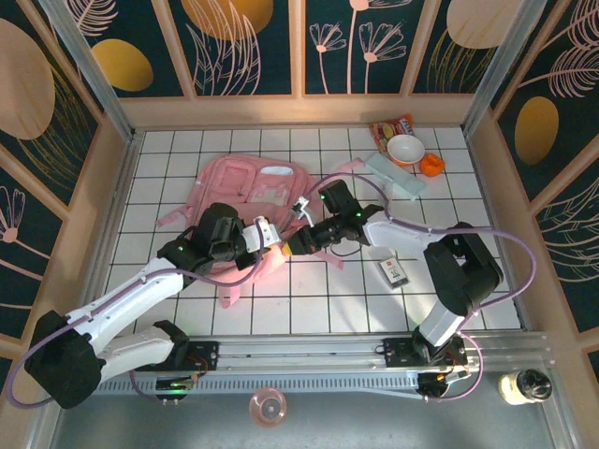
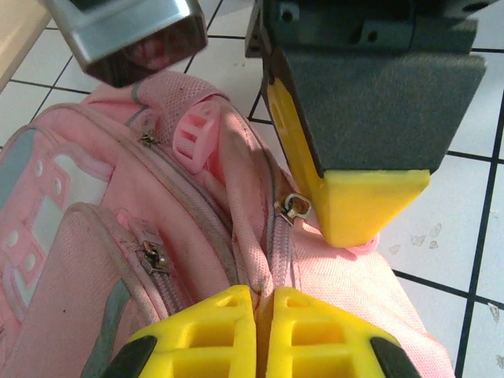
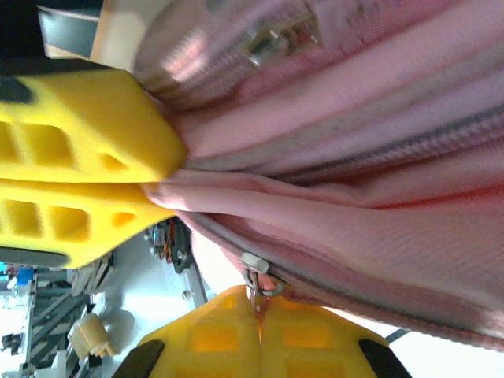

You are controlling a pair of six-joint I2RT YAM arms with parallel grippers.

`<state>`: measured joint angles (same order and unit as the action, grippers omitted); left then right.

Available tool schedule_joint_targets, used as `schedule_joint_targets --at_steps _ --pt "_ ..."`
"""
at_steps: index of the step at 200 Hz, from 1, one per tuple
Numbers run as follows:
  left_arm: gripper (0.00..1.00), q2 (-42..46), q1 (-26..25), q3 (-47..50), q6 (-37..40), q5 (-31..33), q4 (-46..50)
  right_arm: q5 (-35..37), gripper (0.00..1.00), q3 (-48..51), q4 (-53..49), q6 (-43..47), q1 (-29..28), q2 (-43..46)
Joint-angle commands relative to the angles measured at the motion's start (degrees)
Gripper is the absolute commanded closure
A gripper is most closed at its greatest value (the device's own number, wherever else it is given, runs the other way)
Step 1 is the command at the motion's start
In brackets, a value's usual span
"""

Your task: Pack books, pencil case, and school supplies into a backpack

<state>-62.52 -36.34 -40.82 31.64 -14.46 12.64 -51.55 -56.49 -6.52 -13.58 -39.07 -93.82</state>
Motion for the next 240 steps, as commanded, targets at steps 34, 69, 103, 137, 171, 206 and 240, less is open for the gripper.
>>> schedule_joint_targets --at_steps 34,69,103,137,171,206,240 --pt "1.00 -0.36 0.26 -0.32 -2.58 -0.92 -7.93 2.15 1.00 -1.31 3.71 -2.40 -1.88 2.39" --pt "1.00 -0.98 0.30 -0.01 -3.29 -1.52 -9.27 0.52 1.00 -3.78 4.77 -2.60 -5.52 1.55" --pt "1.00 -2.80 0.24 0.65 -4.13 -1.27 -11.14 -2.63 1.00 -3.89 7.89 -4.02 -8.33 2.38" --pt "1.00 -3.01 0.29 0.32 -4.31 -0.20 -11.41 2.65 1.00 -1.84 5.61 -5.94 -5.40 2.92" --pt "1.00 -1.77 0.28 0.56 -4.68 -0.73 -11.50 6.10 0.94 1.86 10.60 -9.44 -2.76 4.03" --pt "1.00 -0.63 0.33 0.75 -6.40 -1.78 -12.64 7.45 0.80 5.83 20.69 -13.70 -3.12 4.90" --pt "1.00 0.16 0.24 1.00 -7.18 -2.11 -13.15 11.56 0.84 9.20 24.17 -15.42 -2.96 6.76"
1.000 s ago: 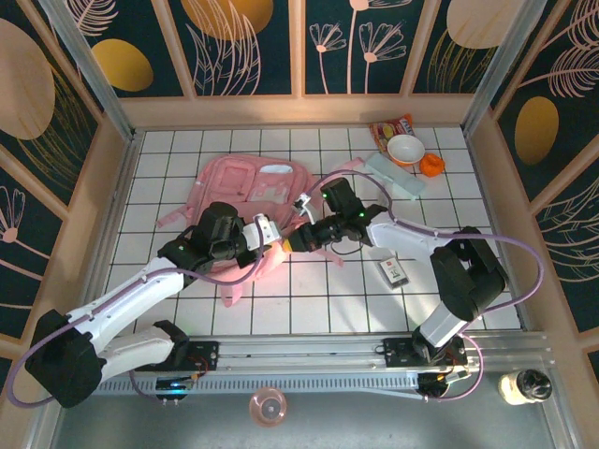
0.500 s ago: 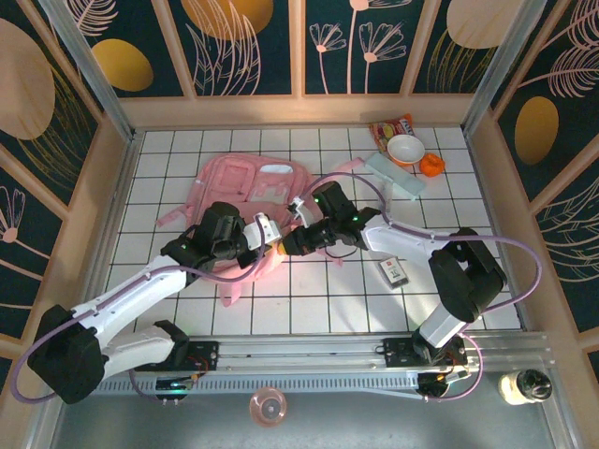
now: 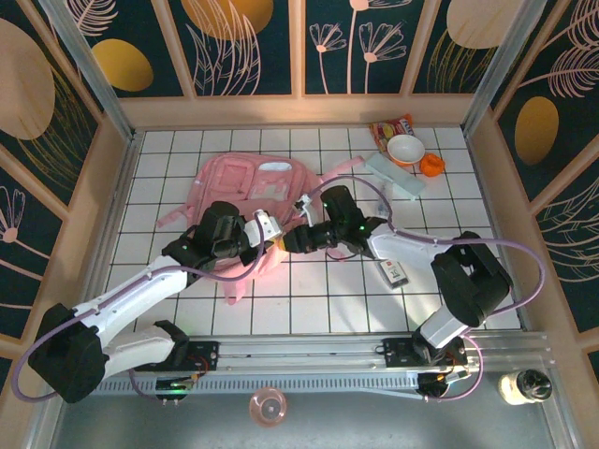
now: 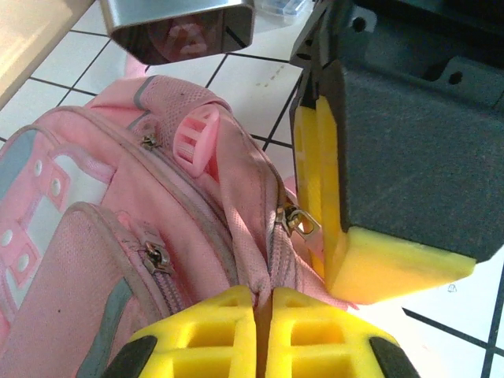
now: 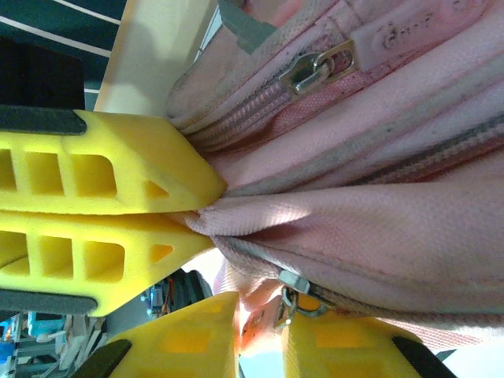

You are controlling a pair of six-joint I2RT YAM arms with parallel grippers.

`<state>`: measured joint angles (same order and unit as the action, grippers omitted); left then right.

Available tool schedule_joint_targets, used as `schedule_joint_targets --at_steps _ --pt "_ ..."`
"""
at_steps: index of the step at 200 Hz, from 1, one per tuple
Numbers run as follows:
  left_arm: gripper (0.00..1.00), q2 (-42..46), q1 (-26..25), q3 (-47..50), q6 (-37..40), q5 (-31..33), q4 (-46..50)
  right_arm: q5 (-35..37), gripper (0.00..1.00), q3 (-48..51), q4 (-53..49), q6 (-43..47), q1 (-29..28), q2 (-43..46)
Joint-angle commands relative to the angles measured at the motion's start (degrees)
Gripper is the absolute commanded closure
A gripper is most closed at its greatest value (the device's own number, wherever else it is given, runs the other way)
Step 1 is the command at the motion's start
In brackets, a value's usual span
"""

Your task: Pack books, pencil case, and school supplies into a backpack

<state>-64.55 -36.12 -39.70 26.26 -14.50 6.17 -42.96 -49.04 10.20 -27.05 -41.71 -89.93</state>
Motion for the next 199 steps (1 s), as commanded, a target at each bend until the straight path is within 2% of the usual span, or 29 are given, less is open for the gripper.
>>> schedule_joint_targets --at_steps 1,19,36,61,99,110,135,152,170,199 --pt "1.00 2.17 0.01 -0.11 -1.82 -2.04 -6.69 3.15 0.85 1.83 7.46 -1.96 -0.35 2.94" --pt "1.00 2.17 0.08 0.14 -2.50 -1.39 -7.11 6.95 1.00 3.04 7.03 -1.48 -0.37 4.49" --pt "1.00 1.65 0.07 0.33 -3.13 0.61 -6.97 7.52 1.00 2.56 5.00 0.51 -0.47 5.96" --pt "1.00 -0.23 0.02 0.85 -3.22 3.04 -7.05 3.21 1.00 -1.66 0.36 6.45 -3.00 5.83" --pt "1.00 -1.60 0.02 0.20 -3.25 0.58 -8.79 -5.84 1.00 -6.73 -5.26 9.53 -6.81 1.82" --pt "1.00 -1.53 0.01 0.11 -3.07 0.50 -8.59 -6.21 1.00 -7.15 -7.51 9.95 -6.53 1.81" --pt "1.00 -0.43 0.07 0.06 -1.73 2.39 -6.49 1.01 1.00 -6.41 -16.19 7.48 0.54 1.93" --pt "1.00 0.80 0.06 0.24 -0.46 3.24 -4.24 6.96 1.00 -6.48 -22.60 10.66 4.69 2.28" --pt "1.00 1.86 0.02 0.07 0.64 2.15 -1.45 12.89 1.00 -9.76 -28.94 14.60 6.81 0.15" --pt "1.00 3.16 0.08 -0.46 1.77 -1.15 2.20 20.62 1.00 -13.55 -31.60 17.51 7.78 -4.01"
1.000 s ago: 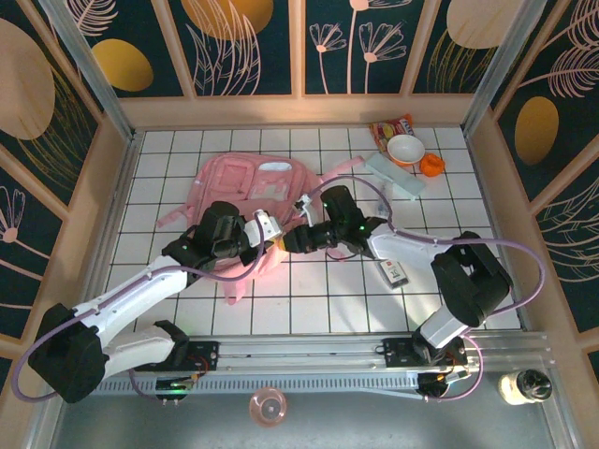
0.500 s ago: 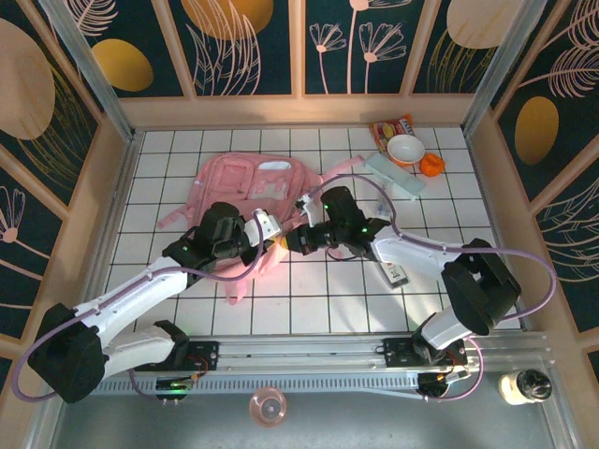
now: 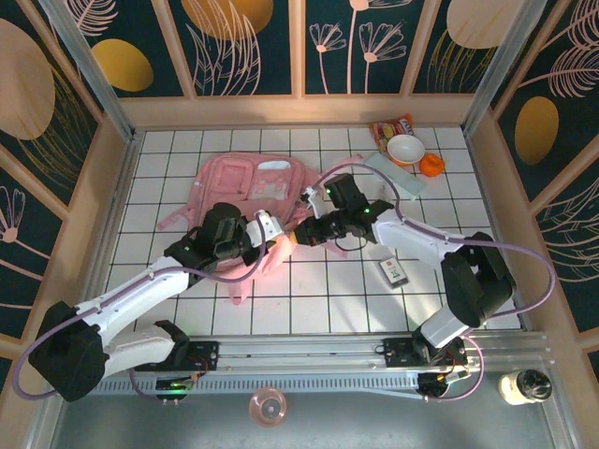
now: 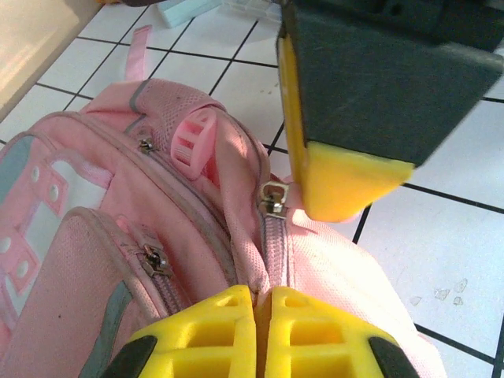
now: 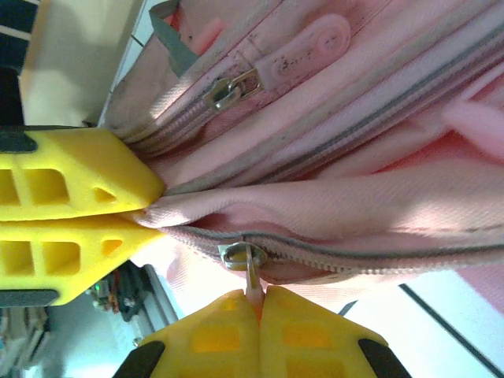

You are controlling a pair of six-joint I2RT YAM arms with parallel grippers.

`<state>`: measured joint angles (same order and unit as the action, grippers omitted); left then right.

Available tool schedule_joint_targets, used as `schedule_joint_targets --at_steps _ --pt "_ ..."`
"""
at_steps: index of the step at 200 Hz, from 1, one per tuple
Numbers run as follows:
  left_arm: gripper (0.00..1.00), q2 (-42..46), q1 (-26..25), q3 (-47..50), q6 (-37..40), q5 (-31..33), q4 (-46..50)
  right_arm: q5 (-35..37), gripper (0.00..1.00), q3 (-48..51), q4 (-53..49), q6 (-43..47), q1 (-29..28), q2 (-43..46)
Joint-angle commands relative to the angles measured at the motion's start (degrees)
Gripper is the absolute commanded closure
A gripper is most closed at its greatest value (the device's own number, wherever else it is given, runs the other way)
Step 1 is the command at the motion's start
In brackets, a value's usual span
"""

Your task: Pack books, pencil case, and school supplies into a backpack

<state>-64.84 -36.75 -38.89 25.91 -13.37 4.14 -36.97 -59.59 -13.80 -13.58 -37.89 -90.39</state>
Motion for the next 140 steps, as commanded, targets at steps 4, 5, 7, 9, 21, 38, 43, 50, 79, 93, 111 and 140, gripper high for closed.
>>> schedule_joint_targets --at_steps 4,5,7,9,21,38,43,50,79,93,111,140 --pt "1.00 3.61 0.68 -1.27 2.21 -2.48 4.56 15.78 1.00 -3.34 -7.68 4.15 4.01 -4.05" --pt "1.00 3.64 0.65 -1.32 2.25 -2.56 4.65 16.05 1.00 -3.42 -7.71 4.21 4.03 -4.16" --pt "1.00 3.77 0.64 -1.35 2.29 -2.57 4.78 16.54 1.00 -3.60 -7.77 4.39 3.98 -4.37" --pt "1.00 3.87 0.70 -1.40 2.34 -2.55 4.88 17.10 1.00 -3.75 -7.89 4.47 4.01 -4.56" --pt "1.00 4.30 0.64 -1.54 2.68 -2.42 5.92 20.85 1.00 -5.00 -8.90 4.85 4.29 -5.89" --pt "1.00 4.80 0.70 -1.37 2.92 -1.49 6.51 20.96 1.00 -6.21 -9.19 6.44 4.32 -7.05" --pt "1.00 4.81 0.69 -1.27 2.92 -1.13 6.43 18.71 1.00 -6.16 -8.48 7.38 4.11 -6.96" --pt "1.00 4.90 0.70 -1.15 2.83 -0.88 6.24 14.89 1.00 -5.42 -6.87 8.92 3.65 -6.26" --pt "1.00 4.23 0.71 -0.31 1.28 -2.16 3.11 -3.59 1.00 -0.14 3.47 8.68 2.43 -2.65" --pt "1.00 3.36 0.66 -0.53 0.84 -3.16 2.32 -9.40 1.00 1.40 6.36 7.00 1.92 -1.80" --pt "1.00 2.88 0.71 -0.85 0.71 -4.46 1.78 -12.44 0.99 2.82 9.84 3.64 1.85 -1.62" --pt "1.00 3.49 0.67 -1.01 0.48 -5.49 0.96 -14.75 0.87 4.39 15.74 -1.60 2.09 -3.87"
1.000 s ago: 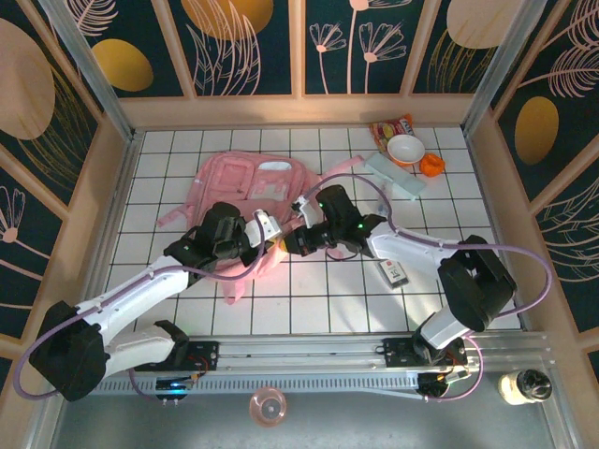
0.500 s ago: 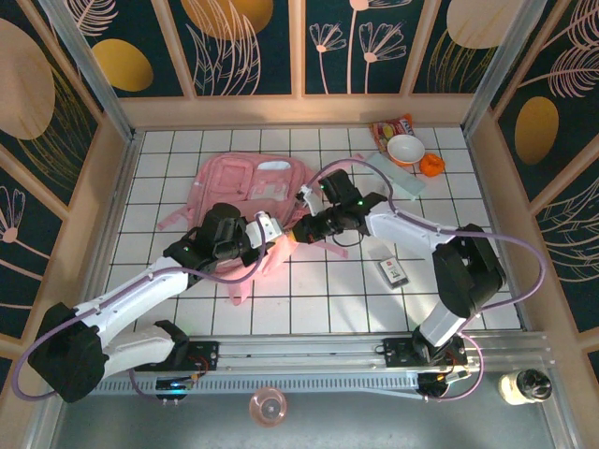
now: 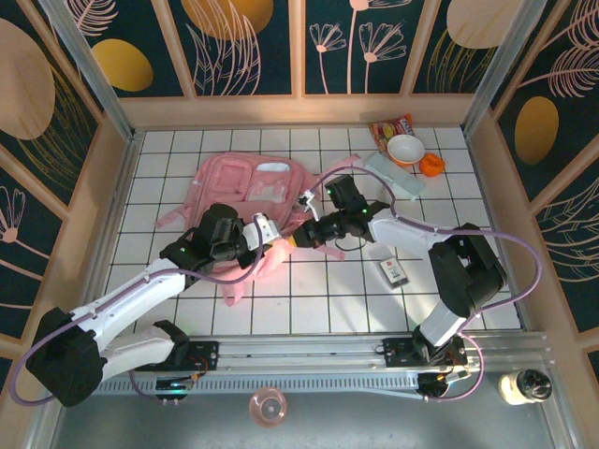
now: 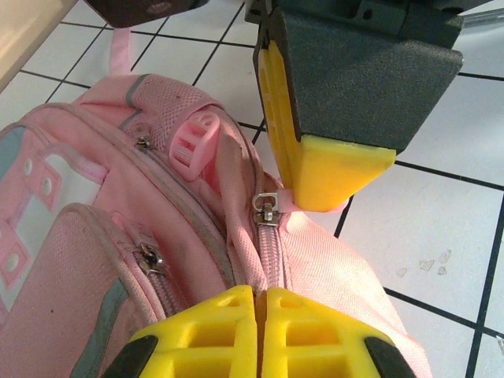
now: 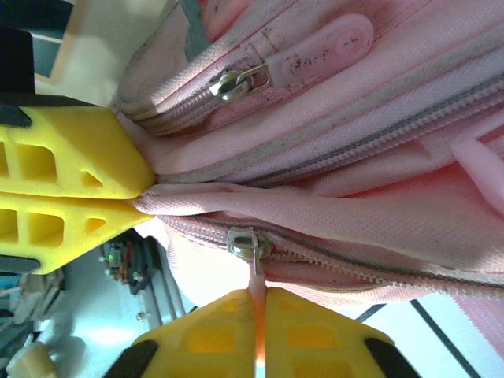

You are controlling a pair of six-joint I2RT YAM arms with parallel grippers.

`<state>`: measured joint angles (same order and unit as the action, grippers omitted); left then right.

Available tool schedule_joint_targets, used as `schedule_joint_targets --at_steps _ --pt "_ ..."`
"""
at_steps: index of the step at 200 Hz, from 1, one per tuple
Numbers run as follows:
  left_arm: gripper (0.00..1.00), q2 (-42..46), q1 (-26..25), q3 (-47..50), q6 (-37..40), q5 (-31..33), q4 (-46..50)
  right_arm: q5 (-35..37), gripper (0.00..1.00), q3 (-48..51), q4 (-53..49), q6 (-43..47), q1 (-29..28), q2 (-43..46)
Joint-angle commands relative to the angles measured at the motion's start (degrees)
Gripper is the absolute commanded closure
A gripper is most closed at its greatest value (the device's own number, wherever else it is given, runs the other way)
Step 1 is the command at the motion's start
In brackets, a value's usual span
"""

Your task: Pack books, pencil case, and school supplies into a backpack

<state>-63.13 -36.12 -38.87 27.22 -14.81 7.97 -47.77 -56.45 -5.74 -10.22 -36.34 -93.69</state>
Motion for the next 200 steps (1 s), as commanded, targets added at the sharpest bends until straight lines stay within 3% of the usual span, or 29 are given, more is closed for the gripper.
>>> schedule_joint_targets --at_steps 1,51,136,149,163,200 --pt "1.00 1.79 0.06 -1.07 -0.89 -4.07 -2.87 -4.06 0.87 1.25 7.98 -5.07 0.55 -0.68" --pt "1.00 2.50 0.04 -0.42 -1.89 -4.70 -4.23 -4.78 0.85 6.16 20.46 -14.44 -0.05 -0.22" --pt "1.00 2.49 0.01 -0.55 -2.42 -4.46 -5.59 1.37 0.80 7.64 18.29 -13.83 -2.72 -0.28" --pt "1.00 2.58 0.04 -0.33 -2.63 -3.90 -6.08 2.52 0.85 8.56 18.37 -13.82 -3.07 0.32" --pt "1.00 2.17 0.08 -0.17 -2.96 -2.69 -6.38 2.60 1.00 9.76 19.83 -14.70 -3.33 1.39" --pt "1.00 -1.46 0.05 0.67 -2.02 -0.08 -5.52 1.28 1.00 6.69 17.44 -10.40 -6.84 5.45"
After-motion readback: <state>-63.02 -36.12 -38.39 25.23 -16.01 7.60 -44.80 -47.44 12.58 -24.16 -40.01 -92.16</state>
